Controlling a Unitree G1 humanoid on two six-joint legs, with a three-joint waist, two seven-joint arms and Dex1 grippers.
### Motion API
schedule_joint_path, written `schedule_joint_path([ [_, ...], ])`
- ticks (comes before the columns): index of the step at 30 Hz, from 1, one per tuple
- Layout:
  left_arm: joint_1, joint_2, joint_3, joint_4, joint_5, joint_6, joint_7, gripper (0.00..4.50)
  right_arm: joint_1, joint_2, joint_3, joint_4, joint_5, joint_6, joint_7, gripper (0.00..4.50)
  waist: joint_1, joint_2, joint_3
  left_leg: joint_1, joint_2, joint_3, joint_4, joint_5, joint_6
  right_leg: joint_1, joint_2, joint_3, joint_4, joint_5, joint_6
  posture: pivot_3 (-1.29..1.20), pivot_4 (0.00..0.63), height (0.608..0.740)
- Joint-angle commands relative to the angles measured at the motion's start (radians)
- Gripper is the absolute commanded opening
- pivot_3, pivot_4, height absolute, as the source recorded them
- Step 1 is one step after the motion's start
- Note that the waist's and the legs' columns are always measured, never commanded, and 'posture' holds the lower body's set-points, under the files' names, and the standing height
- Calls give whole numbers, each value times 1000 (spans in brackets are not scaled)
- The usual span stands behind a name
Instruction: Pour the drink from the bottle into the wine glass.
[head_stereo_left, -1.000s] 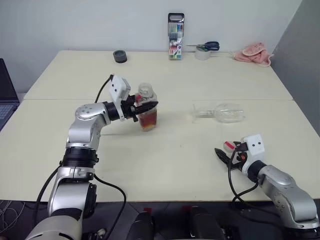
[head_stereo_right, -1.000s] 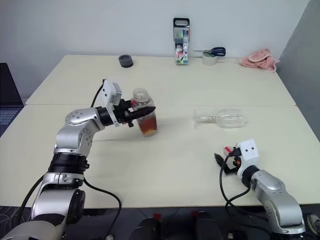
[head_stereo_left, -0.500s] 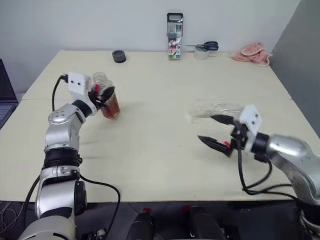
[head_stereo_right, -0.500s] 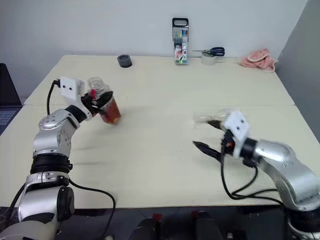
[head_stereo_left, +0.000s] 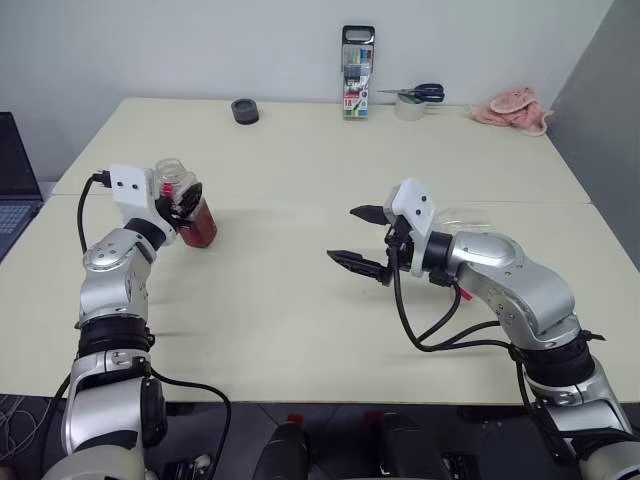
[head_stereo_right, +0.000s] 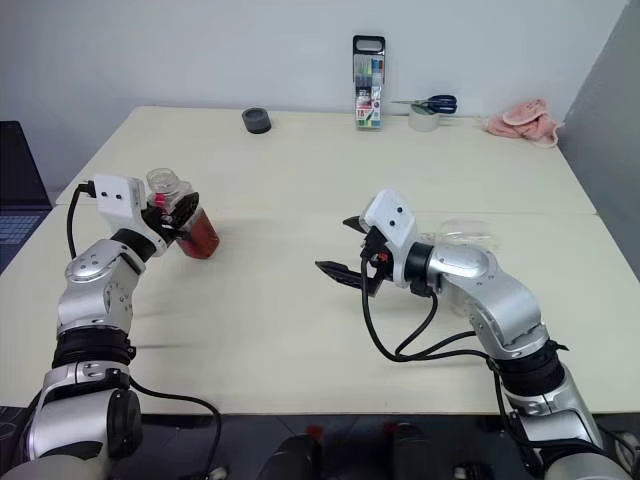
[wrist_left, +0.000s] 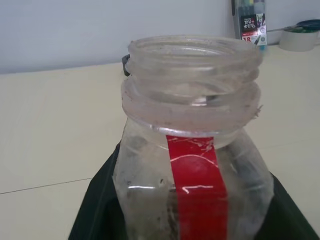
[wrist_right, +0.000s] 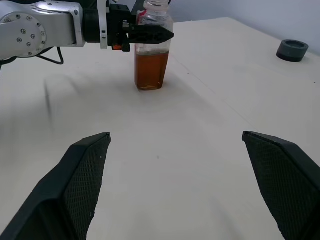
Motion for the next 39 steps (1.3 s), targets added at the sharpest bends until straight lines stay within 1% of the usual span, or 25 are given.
schedule_joint_path([
  [1, 26, 1, 18, -19, -6, -14, 10, 3236, -19, 12, -4, -30, -5, -16, 4, 4500, -2, 0, 0, 0, 0, 0, 0, 0, 0, 0, 0, 0, 0, 0, 0, 0, 150, 740],
  [5, 36, 2, 21, -12, -6, -27, 11, 4484, -18, 21, 2, -39, -10, -11, 5, 4500, -4, 0, 0, 0, 0, -1, 0, 0, 0, 0, 0, -1, 0, 0, 0, 0, 150, 740],
  [14, 100, -14, 3, 33, 38, -120, 34, 4484, 32, 27, 45, -46, -70, -49, -7, 4500, -5, 0, 0, 0, 0, 0, 0, 0, 1, 0, 0, 0, 0, 0, 0, 0, 150, 740],
  [18, 126, -40, 6, 52, 41, -155, 56, 4484, 73, 21, 62, -49, -123, -85, -19, 4500, -4, 0, 0, 0, 0, 0, 0, -1, 2, 0, 0, 0, 0, 0, 0, 0, 150, 740],
  [20, 151, -54, 1, 31, 40, -167, 53, 4484, 97, 17, 61, -54, -141, -99, -24, 4500, -3, 0, 0, 0, 0, -1, 0, -1, 2, 0, 0, -1, 0, 0, 0, 0, 150, 740],
  [26, 316, -91, 17, -155, 20, -115, 83, 4484, 173, 20, 25, -104, -147, -69, -59, 4500, -7, 0, 0, 0, 1, 0, -1, -1, 2, 0, 0, 1, 0, 0, 0, 0, 150, 740],
  [33, 557, -145, 14, -451, -8, -33, 116, 4484, 286, 24, -47, -204, -113, -12, -109, 4500, 0, -1, -1, 1, 2, -1, -1, -2, 2, 1, -1, 1, 0, 0, 0, 0, 150, 740],
  [35, 617, -148, -23, -546, -26, -8, 67, 4484, 340, 69, -110, -232, -78, 48, -174, 4500, 4, -1, -1, 1, 1, 0, -1, -2, 2, 1, -1, 1, 0, 0, 0, 0, 150, 740],
  [37, 663, -131, -72, -633, -70, 37, -29, 4484, 384, 134, -171, -253, -45, 95, -241, 4500, 9, -1, -1, 1, 1, 0, -1, -2, 2, 1, -1, 1, 0, 0, 0, 0, 150, 740],
  [38, 673, -113, -93, -663, -85, 53, -77, 4484, 398, 176, -207, -258, -12, 136, -274, 4500, 10, -1, -1, 1, 1, 0, -1, -2, 2, 2, -1, 1, 0, 0, 0, 0, 150, 740],
  [39, 670, -83, -119, -688, -102, 76, -141, 4484, 405, 240, -264, -251, 41, 181, -314, 4500, 11, -1, -1, 1, 1, 0, -1, -2, 2, 2, -1, 1, 0, 0, 0, 0, 150, 740],
])
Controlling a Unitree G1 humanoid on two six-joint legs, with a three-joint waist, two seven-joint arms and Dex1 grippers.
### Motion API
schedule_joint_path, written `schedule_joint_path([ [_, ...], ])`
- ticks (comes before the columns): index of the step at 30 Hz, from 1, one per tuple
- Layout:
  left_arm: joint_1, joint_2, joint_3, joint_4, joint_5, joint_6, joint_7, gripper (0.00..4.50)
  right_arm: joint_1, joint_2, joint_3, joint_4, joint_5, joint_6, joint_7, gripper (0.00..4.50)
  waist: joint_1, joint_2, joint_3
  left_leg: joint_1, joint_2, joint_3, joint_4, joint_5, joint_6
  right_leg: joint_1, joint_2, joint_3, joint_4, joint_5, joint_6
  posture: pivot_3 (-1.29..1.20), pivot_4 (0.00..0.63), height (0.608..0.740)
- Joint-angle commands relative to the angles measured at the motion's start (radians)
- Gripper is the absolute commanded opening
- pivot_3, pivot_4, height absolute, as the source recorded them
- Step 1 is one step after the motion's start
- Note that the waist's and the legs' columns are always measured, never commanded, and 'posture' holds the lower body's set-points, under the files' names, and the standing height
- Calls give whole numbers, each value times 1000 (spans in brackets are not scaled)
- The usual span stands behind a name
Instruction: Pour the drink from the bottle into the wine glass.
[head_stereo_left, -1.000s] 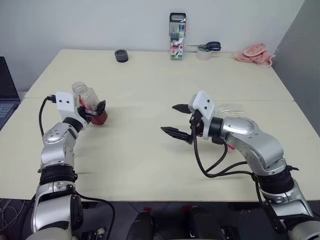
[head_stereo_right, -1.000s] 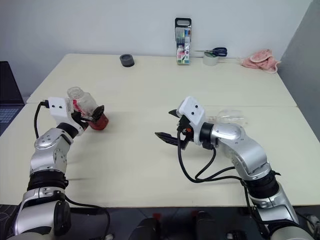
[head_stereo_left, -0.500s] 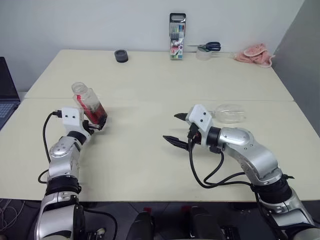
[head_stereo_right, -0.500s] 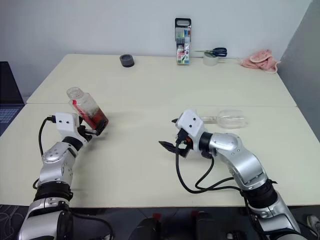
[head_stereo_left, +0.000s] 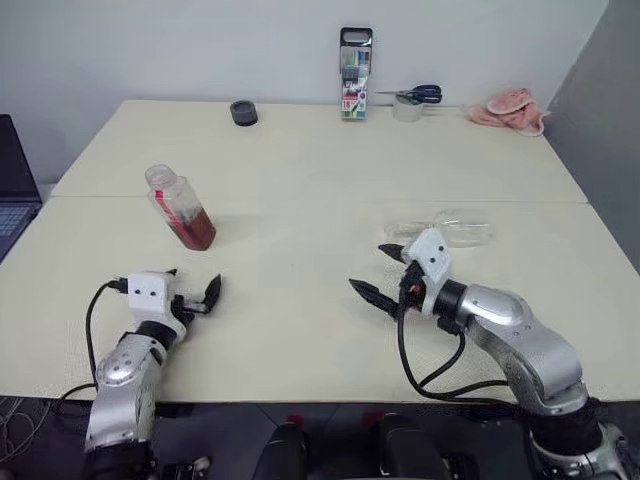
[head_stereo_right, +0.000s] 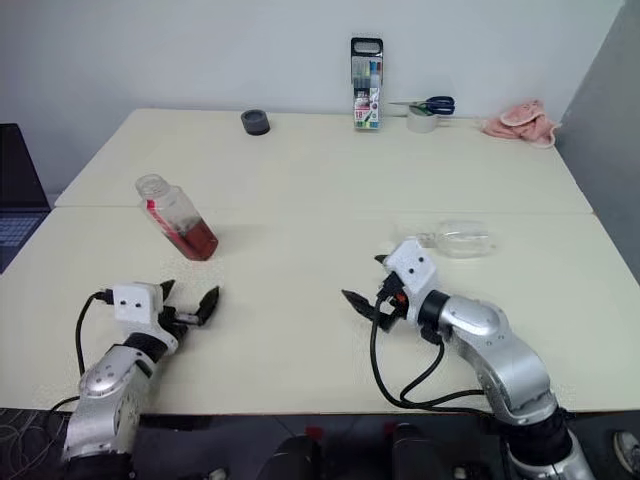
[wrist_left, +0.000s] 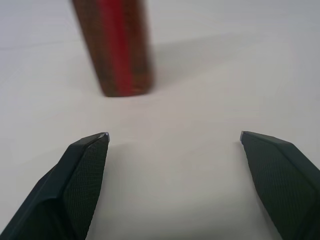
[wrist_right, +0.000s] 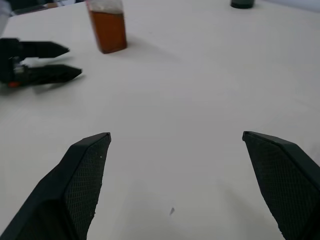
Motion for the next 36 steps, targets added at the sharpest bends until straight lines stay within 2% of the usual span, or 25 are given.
schedule_joint_path([
  [1, -20, 87, -78, -125, -66, 62, -196, 4484, 8, 161, -175, -21, 156, 130, -134, 4500, 2, 0, 0, 0, 0, 0, 0, 0, 0, 0, 1, 0, 0, 0, 0, 0, 150, 740],
  [6, -179, 225, -151, -124, -106, 131, -418, 4484, -97, 435, -441, 146, 343, 210, -377, 4500, 4, 2, 1, 6, 1, 1, -2, 0, 0, 2, 5, 0, 2, 1, -1, 0, 150, 740],
  [11, -343, 314, -184, -79, -147, 200, -583, 4484, -205, 552, -554, 294, 451, 136, -533, 4500, -6, 3, 1, 8, 1, 4, -8, 0, 0, 1, 5, 2, 0, 1, -2, 0, 150, 740],
  [19, -439, 339, -226, -51, -127, 215, -695, 4484, -304, 542, -567, 524, 548, -85, -613, 4500, -33, 4, 2, 10, 1, 7, -15, 0, 0, -1, 4, 4, 0, 0, -3, 0, 150, 740],
  [27, -438, 329, -232, -32, -112, 193, -709, 4484, -406, 516, -557, 755, 594, -263, -588, 4500, -44, 4, 2, 10, 1, 7, -14, 1, 1, -1, 4, 4, 0, 0, -3, 0, 150, 740],
  [35, -417, 331, -232, -38, -93, 174, -715, 4484, -490, 493, -588, 943, 637, -365, -569, 4500, -47, 4, 2, 11, 2, 8, -14, 1, 1, -1, 4, 5, 0, 0, -3, 0, 150, 740],
  [36, -416, 331, -232, -40, -92, 174, -715, 4500, -496, 494, -593, 954, 647, -373, -569, 4140, -47, 4, 2, 11, 2, 8, -14, 1, 1, -1, 4, 5, 0, 0, -3, 0, 150, 740],
])
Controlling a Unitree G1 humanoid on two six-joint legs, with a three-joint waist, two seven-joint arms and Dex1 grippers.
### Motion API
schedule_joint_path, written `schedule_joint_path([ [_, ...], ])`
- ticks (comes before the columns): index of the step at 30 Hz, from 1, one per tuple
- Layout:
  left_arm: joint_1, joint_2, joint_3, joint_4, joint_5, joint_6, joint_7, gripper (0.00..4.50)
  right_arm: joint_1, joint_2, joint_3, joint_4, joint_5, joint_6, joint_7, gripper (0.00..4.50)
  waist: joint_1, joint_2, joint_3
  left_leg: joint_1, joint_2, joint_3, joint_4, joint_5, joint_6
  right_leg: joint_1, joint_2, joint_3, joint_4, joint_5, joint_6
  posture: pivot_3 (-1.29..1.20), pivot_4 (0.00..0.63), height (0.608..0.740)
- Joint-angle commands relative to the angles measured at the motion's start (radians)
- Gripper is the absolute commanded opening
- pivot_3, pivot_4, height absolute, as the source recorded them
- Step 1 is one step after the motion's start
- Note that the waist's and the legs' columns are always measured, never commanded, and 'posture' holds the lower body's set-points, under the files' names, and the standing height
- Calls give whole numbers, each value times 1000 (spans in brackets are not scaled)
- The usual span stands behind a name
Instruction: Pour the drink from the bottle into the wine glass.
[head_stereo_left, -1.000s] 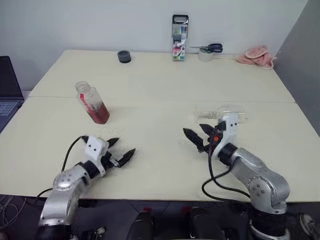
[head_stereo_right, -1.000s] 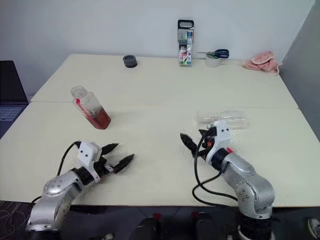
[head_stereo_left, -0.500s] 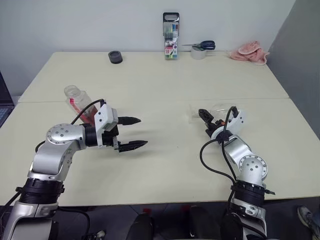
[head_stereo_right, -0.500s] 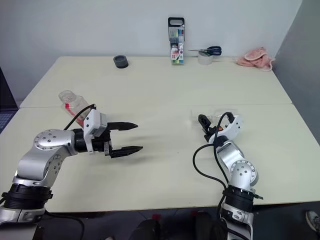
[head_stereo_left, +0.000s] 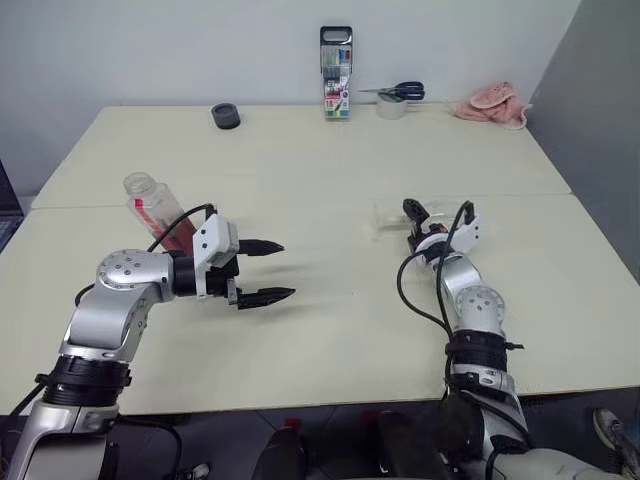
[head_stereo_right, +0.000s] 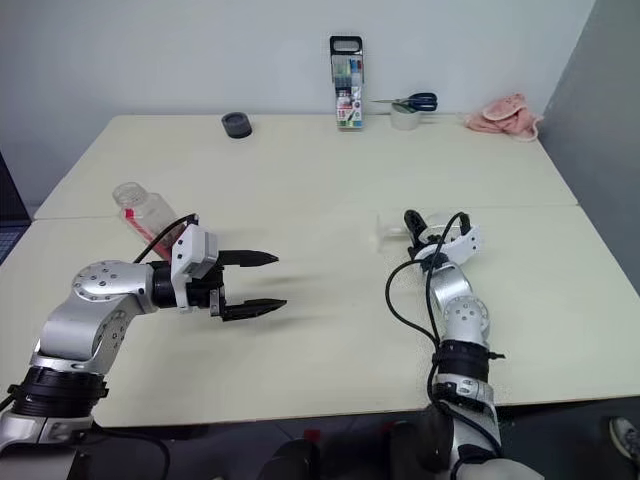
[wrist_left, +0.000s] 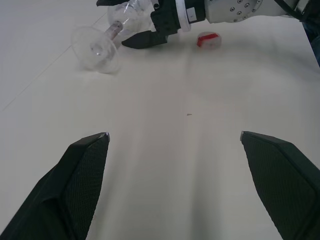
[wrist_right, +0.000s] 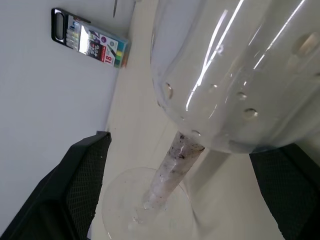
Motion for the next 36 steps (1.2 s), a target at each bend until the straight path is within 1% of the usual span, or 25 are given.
schedule_joint_path([
  [1, 3, 5, 6, -23, 6, -18, -1, 4500, -51, 62, -19, 50, 40, -35, 2, 3894, 0, 0, 0, 0, 0, 0, 0, 0, 0, 0, 0, 0, 0, 0, 0, 0, 150, 740],
  [2, 3, 6, 7, -23, 7, -18, -1, 4500, -57, 65, -22, 59, 51, -33, -5, 3617, 0, 0, 0, 0, 0, 0, 0, 0, 0, 0, 0, 0, 0, 0, 0, 0, 150, 740],
  [6, 3, 6, 6, -22, 13, -18, 2, 4500, -85, 110, 0, 64, 82, -36, -22, 2156, -1, 1, 0, 0, 0, 0, 0, 0, 0, 0, 0, 0, 0, 0, 0, 0, 150, 740],
  [11, -1, -2, 3, -20, 23, -19, 7, 4500, -120, 109, 12, 125, 76, -78, -20, 383, -1, 1, 0, 0, 0, 0, 0, 0, 0, 0, 0, 0, 0, 0, 0, 0, 150, 740],
  [12, -1, -3, 3, -21, 24, -19, 8, 4500, -121, 107, 15, 129, 77, -80, -19, 207, -1, 1, 0, 0, 0, 0, 0, 0, 0, 0, 0, 0, 0, 0, 0, 0, 150, 740],
  [18, 18, -12, 6, -33, 27, -18, 21, 4500, -95, 85, 31, 104, 79, -70, -29, 200, -2, 1, 0, 0, 0, 0, 0, 0, 0, 0, 0, 0, 0, 0, 0, 0, 150, 740],
  [24, 24, -23, 5, -37, 28, -16, 33, 4500, -46, 51, 92, 14, 35, -32, -15, 197, -2, 1, 1, -1, 0, 0, -1, 0, 0, 0, 0, 0, 0, 0, 0, 0, 150, 740],
  [25, 22, -26, 4, -38, 28, -13, 36, 4500, -27, 28, 131, -22, -2, -24, 2, 197, -2, 1, 1, -1, 0, 0, -1, 0, 0, -1, 0, 0, 0, 0, 0, 0, 150, 740],
  [26, 20, -31, 4, -39, 28, -9, 42, 4500, -2, -12, 196, -73, -67, -17, 34, 197, -1, 1, 1, -1, 0, -1, -1, 0, 0, -1, 0, 0, 0, 0, 0, 0, 150, 740],
  [28, 15, -40, 10, -40, 25, 8, 61, 4500, 46, -92, 330, -165, -215, -27, 102, 197, -1, 2, 1, -1, 0, -2, -1, 0, 0, -1, 0, -1, 0, 0, 0, 0, 150, 740],
  [30, 13, -45, 18, -36, 22, 31, 88, 4500, 91, -166, 457, -225, -369, -78, 171, 196, -1, 2, 1, -2, -2, -1, -1, 0, 0, -1, -1, 0, -1, 0, 0, 0, 150, 740],
  [33, 13, -48, 39, -18, 30, 53, 139, 4500, 140, -240, 594, -256, -553, -184, 249, 187, 0, 1, 1, -2, -2, -2, 0, 0, 0, -1, -1, 0, -1, 0, 0, 0, 150, 740],
  [36, 19, -49, 60, -8, 36, 68, 193, 4500, 167, -266, 684, -242, -692, -314, 317, 186, 1, 1, 1, -2, -1, -2, 0, 0, 0, -1, 0, -1, -1, 0, 0, 0, 150, 740],
])
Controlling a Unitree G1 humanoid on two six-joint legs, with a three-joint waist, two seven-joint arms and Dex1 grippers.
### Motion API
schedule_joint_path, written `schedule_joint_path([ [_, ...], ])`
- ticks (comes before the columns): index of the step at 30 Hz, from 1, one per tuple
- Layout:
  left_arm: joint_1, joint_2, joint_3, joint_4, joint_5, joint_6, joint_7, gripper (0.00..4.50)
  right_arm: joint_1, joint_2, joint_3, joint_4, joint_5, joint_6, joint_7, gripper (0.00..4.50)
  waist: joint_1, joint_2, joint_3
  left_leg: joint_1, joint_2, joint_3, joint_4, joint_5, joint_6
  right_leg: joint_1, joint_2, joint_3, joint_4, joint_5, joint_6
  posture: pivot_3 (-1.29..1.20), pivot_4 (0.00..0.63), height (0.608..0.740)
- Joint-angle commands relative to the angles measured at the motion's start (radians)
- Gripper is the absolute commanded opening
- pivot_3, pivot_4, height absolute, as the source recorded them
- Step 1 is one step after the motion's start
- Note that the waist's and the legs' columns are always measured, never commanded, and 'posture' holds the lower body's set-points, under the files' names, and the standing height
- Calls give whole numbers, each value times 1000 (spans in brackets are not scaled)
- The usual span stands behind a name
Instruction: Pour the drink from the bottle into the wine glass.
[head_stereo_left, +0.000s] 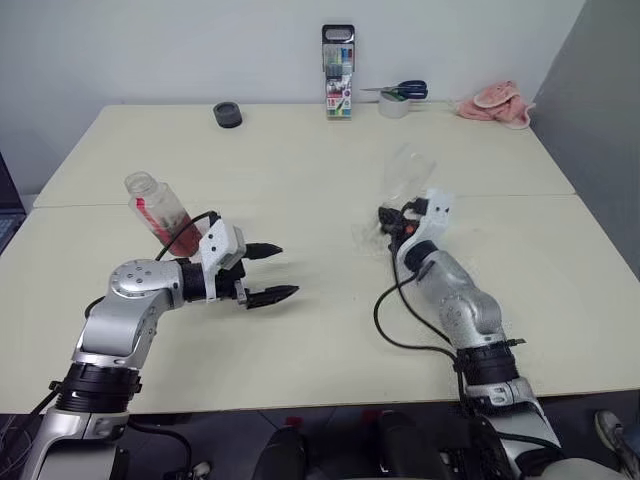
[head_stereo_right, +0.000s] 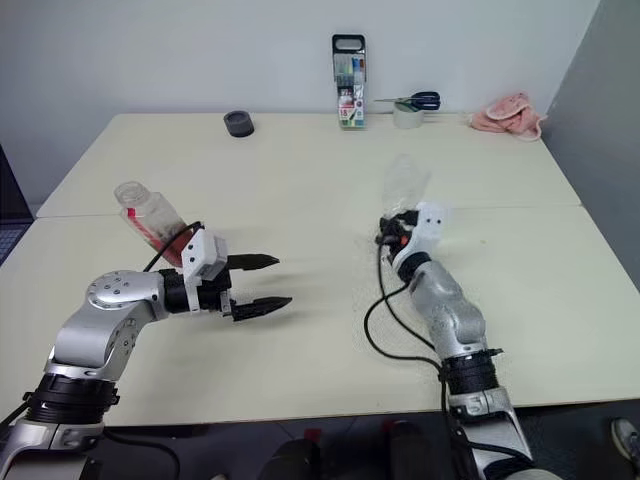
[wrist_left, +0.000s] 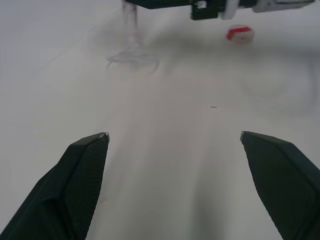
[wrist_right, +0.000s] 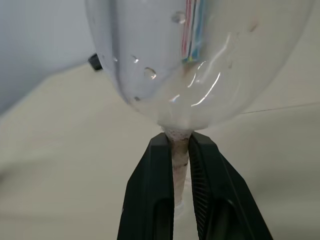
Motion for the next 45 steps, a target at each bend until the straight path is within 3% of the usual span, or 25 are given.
schedule_joint_path([
  [1, -1, 5, 50, -6, 8, 13, 64, 4500, 13, -7, 85, -17, -150, -159, 75, 185, 1, 0, 0, 0, 0, 0, 0, 0, 0, 0, 0, 0, 0, 0, 0, 0, 150, 740],
  [6, 10, 1, 73, -2, 17, 35, 138, 4500, -8, 31, 131, 78, -270, -334, 123, 184, 2, 0, 0, 0, 0, 0, 0, 0, 0, 0, 0, 0, 0, 0, 0, 0, 150, 740],
  [13, 64, 27, 123, -36, -31, 86, 126, 4500, -85, 106, 127, 292, -314, -463, 212, 183, 1, 0, 0, 0, 0, 0, 0, 0, 0, 0, 0, 0, 0, 0, 0, 0, 150, 740],
  [37, -30, -8, 114, -20, -12, -89, 111, 4500, -116, 137, 92, 351, -341, -456, 296, 183, 2, -1, 0, 0, 0, -1, 0, 0, -1, 0, -1, -1, 0, 0, 0, 0, 150, 740],
  [45, -31, -7, 109, -25, -3, -109, 110, 4500, -116, 140, 86, 340, -340, -453, 301, 2888, 2, -1, 0, 0, 0, -1, 0, 0, -1, 0, -1, -1, 0, 0, 0, 0, 150, 740],
])
